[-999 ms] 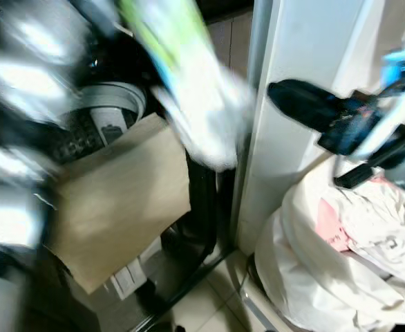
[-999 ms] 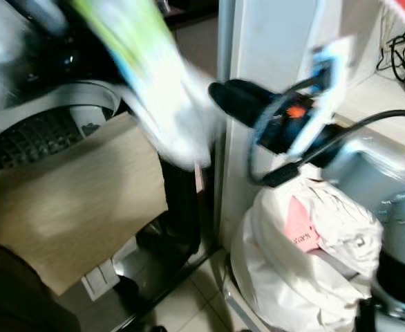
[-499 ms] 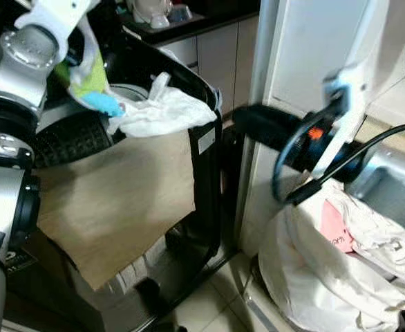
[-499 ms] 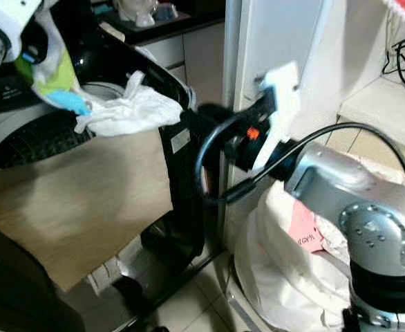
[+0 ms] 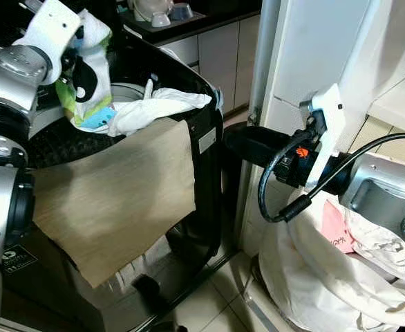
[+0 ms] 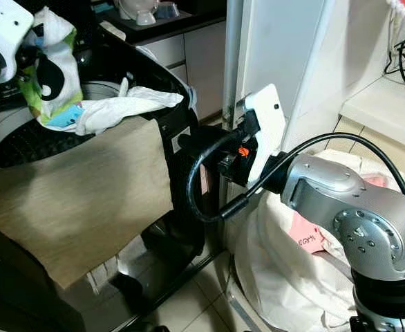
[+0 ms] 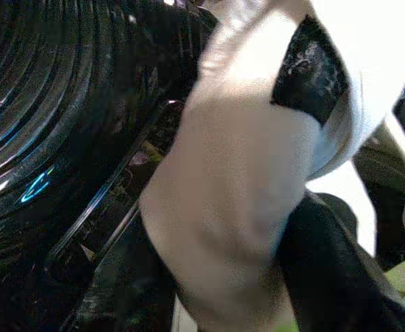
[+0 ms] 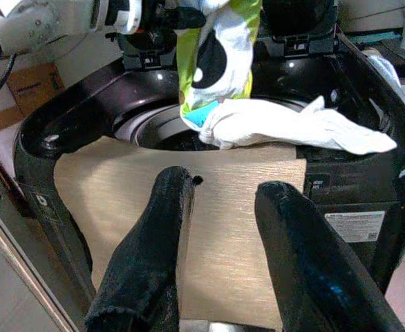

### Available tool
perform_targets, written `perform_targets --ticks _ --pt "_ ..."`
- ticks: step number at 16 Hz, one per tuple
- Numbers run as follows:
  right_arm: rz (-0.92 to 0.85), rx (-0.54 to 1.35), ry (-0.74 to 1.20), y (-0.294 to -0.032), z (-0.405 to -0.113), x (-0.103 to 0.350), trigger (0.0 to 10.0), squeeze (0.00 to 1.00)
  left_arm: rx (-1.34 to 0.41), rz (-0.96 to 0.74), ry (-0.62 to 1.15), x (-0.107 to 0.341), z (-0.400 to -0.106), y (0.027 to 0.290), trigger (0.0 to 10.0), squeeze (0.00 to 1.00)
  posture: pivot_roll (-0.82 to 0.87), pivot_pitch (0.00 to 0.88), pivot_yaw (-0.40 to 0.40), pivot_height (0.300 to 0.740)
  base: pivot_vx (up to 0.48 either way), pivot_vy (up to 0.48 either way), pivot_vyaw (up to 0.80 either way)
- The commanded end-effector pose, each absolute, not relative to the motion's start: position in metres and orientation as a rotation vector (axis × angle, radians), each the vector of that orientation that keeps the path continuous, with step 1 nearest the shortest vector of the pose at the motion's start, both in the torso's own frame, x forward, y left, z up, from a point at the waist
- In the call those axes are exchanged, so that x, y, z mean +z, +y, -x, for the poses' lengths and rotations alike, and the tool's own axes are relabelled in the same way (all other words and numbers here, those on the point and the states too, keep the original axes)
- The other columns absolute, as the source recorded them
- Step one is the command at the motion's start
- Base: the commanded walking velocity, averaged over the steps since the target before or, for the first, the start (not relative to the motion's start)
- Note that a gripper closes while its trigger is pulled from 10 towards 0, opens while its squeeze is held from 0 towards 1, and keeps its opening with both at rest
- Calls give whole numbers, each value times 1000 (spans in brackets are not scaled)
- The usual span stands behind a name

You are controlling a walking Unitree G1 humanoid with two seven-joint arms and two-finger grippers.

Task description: Clothes washing

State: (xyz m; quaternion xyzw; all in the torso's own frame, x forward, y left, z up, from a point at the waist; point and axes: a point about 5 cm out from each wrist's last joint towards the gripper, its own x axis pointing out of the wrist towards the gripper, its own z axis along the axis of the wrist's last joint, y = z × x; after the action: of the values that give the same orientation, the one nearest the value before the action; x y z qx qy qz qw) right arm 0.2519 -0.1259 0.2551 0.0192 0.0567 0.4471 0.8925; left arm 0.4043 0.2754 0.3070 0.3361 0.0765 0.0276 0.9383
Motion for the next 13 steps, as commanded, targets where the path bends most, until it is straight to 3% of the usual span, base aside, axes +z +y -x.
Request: perform_targets --ticks 1,7,11,12,13 --pt "-19 928 111 -125 -251 256 10000 0 70 -675 129 323 -403 278 10000 1000 -103 0 99 740 0 0 0" --pt "-54 766 107 -140 -268 256 10000 0 145 -706 91 329 -398 291 10000 1000 -112 0 100 740 0 0 0" --pt "-62 701 110 -146 -273 254 10000 0 19 -393 -89 346 -404 265 10000 1000 -113 0 97 740 0 0 0" --pt "-65 645 97 -151 -278 255 10000 0 62 -428 -207 360 -403 261 10000 0 -114 0 94 740 0 0 0" --pt "-57 558 96 -159 -285 254 10000 0 -12 -362 -276 367 -404 249 10000 0 -115 0 92 740 0 0 0"
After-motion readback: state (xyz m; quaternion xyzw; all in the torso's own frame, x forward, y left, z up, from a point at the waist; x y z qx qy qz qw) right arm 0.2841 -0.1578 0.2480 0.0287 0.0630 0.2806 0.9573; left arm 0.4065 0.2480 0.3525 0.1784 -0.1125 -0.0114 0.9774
